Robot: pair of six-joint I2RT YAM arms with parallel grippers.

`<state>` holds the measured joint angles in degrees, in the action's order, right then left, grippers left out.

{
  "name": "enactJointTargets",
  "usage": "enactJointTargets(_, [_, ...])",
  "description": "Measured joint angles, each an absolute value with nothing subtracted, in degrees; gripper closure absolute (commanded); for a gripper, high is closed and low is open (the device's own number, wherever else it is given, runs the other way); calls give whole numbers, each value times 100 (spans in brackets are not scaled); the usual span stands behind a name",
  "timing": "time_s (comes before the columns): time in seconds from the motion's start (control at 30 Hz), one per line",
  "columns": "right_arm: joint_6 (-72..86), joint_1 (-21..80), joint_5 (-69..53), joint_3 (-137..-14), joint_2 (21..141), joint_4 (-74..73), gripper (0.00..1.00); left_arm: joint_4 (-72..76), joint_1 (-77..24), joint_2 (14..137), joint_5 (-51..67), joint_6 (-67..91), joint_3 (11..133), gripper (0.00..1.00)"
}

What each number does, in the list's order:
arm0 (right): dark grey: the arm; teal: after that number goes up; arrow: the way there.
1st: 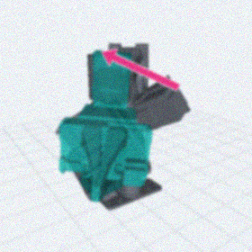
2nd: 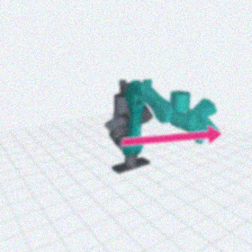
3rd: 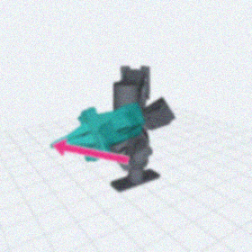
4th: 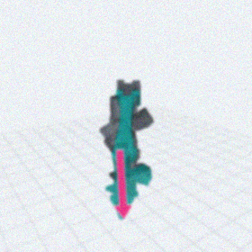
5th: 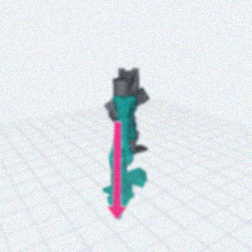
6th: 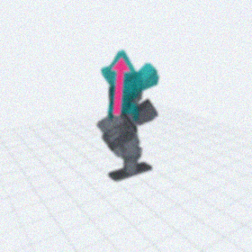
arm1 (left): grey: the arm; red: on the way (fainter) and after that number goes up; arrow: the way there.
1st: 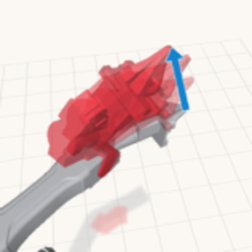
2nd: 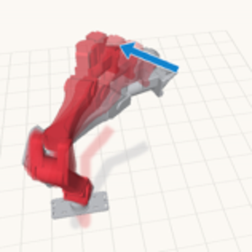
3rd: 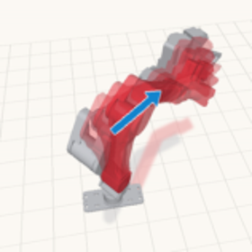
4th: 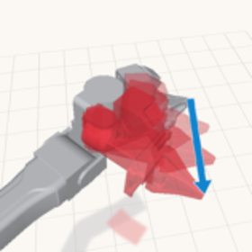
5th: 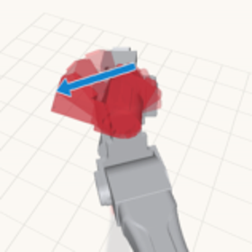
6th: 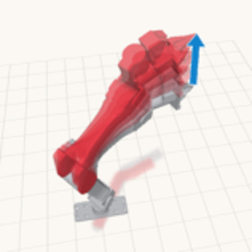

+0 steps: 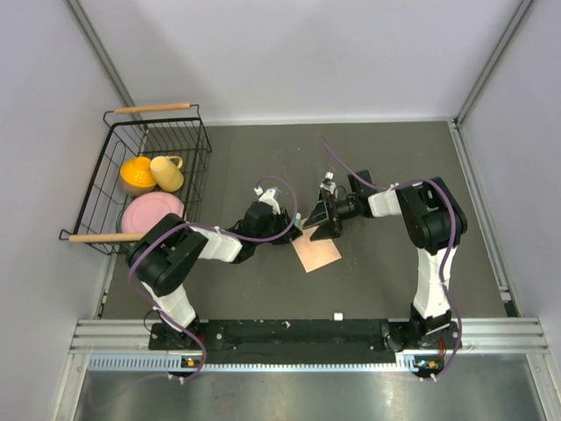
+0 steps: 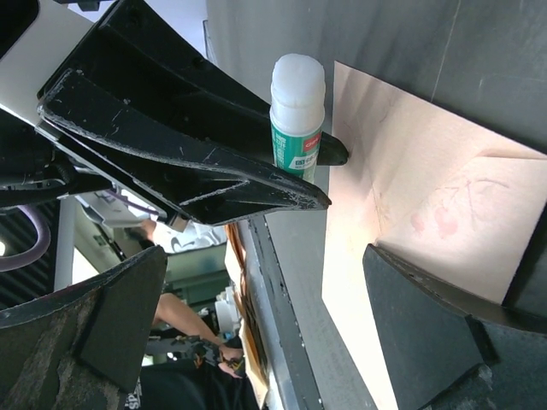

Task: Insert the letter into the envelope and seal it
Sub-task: Seal the envelope at the center of the board.

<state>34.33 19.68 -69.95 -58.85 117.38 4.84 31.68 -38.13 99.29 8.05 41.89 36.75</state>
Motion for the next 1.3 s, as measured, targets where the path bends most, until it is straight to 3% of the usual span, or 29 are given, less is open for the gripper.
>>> enactJointTargets(0.4, [4123,1970,-6814,-5822,11727,1293,1,3168,-3804,9929,810,4189,3675,100])
enactJointTargets(0.93, [4165,1938,-6952,-5972,11917,1225,2,3168,-3802,9929,810,4187,3675,100])
enactJointTargets(1.3, [3476,2147,-6552,-5398,10945,320,1,3168,-3800,9929,810,4187,3675,100])
